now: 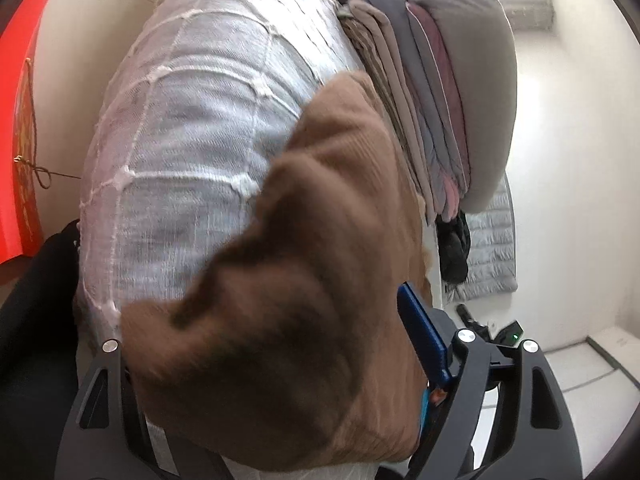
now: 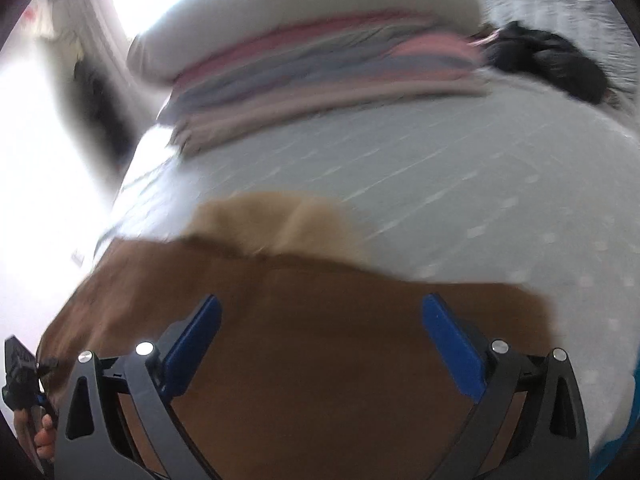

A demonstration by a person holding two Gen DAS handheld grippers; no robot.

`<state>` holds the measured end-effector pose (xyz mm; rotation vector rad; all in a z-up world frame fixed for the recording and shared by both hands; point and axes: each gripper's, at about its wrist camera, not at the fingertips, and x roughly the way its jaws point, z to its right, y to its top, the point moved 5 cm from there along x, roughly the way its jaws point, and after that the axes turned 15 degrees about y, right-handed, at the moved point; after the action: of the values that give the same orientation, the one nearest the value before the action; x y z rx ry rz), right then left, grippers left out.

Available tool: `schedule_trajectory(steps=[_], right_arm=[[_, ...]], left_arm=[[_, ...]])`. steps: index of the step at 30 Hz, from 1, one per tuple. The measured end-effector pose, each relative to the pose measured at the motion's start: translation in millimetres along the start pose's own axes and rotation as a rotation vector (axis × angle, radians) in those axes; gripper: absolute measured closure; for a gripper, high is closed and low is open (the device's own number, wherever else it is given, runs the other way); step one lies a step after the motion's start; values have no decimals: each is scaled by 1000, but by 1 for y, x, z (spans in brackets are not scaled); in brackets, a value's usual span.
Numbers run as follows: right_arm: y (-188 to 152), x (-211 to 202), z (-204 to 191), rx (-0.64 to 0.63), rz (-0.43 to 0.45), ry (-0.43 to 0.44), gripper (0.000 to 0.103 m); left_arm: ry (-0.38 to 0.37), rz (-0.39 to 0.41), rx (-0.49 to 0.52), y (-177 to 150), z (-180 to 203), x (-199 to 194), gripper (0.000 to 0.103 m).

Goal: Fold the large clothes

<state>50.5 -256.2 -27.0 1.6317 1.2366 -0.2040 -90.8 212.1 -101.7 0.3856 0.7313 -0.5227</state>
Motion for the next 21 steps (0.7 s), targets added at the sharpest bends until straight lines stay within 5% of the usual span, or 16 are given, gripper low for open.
schedule_trajectory(steps=[2,3,4,7,11,13,17,21], right_arm=[[-25,57,3,9,-185,-89,5],[-33,71,2,-46,-201,-151,5],[-32,66,0,-47,-182,-162,5],[-30,23,-18,16,-74,-93,6],[-62,-22,-62,-133,-51,-125,6],[-85,-41,-69,-99,-60,-44,6],[-126,-109,-36,358,61,394,6],[-165,-179,3,601,146,485,6]], left_arm=[[20,12,9,2,-2,1,40],[58,27,39,3,-3,2,59],[56,28,49,5,-5,3,67],[56,37,64,5,-9,1,74],[42,26,37,6,-13,2,69],[27,19,8,4,-18,2,64],[5,13,-12,0,-20,2,60],[-6,7,-31,-1,-20,2,57]])
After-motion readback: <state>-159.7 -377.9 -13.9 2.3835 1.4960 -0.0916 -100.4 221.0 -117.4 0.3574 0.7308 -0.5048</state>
